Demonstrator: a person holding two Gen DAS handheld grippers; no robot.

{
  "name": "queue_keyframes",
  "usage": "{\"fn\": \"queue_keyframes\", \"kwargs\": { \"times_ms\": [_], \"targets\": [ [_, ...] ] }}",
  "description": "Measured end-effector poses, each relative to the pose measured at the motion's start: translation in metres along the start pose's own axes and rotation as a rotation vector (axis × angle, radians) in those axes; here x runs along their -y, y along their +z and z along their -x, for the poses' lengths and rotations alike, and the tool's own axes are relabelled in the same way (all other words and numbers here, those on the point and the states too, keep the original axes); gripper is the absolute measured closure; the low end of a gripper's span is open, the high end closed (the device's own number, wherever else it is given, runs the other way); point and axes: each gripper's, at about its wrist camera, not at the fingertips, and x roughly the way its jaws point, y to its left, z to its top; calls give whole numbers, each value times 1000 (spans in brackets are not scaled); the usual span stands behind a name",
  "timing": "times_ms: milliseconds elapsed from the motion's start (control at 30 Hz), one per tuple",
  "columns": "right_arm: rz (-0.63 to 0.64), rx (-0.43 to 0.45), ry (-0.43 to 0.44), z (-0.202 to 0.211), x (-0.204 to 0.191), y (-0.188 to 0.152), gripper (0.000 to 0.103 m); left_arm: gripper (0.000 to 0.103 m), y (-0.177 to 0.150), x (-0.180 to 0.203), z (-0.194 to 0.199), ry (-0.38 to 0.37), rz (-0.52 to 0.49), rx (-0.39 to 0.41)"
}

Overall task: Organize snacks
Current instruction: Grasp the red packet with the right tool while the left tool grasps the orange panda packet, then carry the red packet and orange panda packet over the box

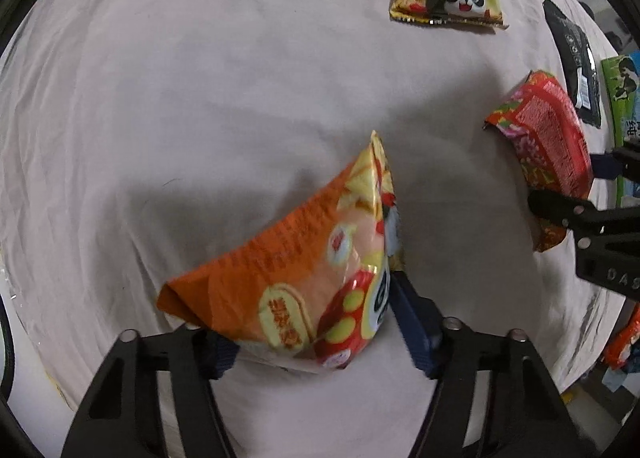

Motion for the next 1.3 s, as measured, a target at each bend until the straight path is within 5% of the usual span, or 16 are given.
{"fn": "queue_keyframes", "kwargs": {
  "times_ms": [233,433,833,1300],
  "targets": [
    [-47,19,-15,-2,-2,-17,54,58,-17,5,12,173,90,26],
    [-95,44,28,13,-2,-30,56,61,-36,10,30,170,119,84],
    [-193,168,108,65,40,-71,56,61,-47,32,116,32,201,243],
    [-325,405,172,186,112,-171,56,61,-49,155,206,-201,123,379]
  ]
}}
